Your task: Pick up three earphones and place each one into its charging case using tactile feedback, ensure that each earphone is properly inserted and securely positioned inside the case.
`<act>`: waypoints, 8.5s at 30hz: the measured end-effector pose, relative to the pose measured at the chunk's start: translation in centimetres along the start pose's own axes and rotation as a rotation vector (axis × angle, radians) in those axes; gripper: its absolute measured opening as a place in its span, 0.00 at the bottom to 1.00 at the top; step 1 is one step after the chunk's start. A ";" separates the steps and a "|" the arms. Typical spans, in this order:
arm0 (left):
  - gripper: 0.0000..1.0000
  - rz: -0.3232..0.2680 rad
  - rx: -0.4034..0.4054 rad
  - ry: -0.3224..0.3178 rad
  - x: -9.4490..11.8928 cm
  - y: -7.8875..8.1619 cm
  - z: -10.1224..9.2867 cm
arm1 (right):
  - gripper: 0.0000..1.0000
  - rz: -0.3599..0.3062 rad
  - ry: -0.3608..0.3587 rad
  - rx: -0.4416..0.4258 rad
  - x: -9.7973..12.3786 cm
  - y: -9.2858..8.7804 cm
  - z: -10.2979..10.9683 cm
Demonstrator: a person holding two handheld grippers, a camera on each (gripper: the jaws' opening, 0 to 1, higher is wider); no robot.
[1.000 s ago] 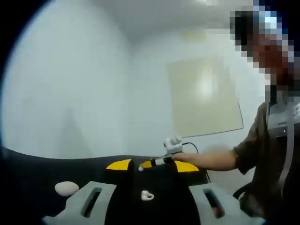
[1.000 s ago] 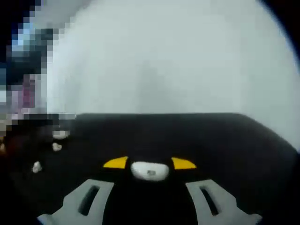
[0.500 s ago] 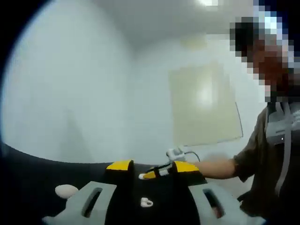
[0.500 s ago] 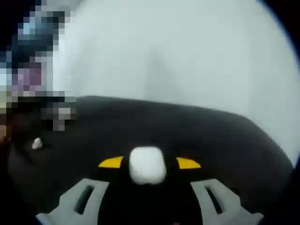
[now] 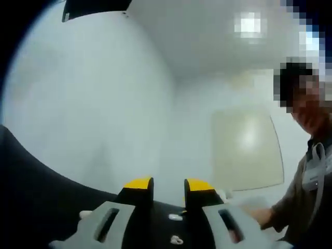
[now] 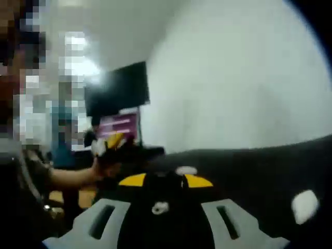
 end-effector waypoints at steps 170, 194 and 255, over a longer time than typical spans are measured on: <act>0.47 0.958 0.009 -0.022 3.2 -10.2 -4.0 | 0.31 -0.064 0.394 -0.197 -1.3 1.4 5.9; 0.54 0.972 -0.126 -0.161 4.1 -8.6 -4.2 | 0.31 -0.041 0.364 -0.161 -1.2 0.9 5.3; 0.19 0.826 -0.157 -0.370 -0.5 -10.9 -7.3 | 0.21 0.109 0.481 0.292 -0.3 -2.2 8.7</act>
Point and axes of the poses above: the point that each gripper's makers call its tool centre point, and the gripper's own axes: x roughly backward along the fingers, z roughly to its left, y roughly out of its top, the point moved 5 cm from there along x, roughly backward along the fingers, and after that the axes turned 8 degrees about -y, right-handed, at the moved point
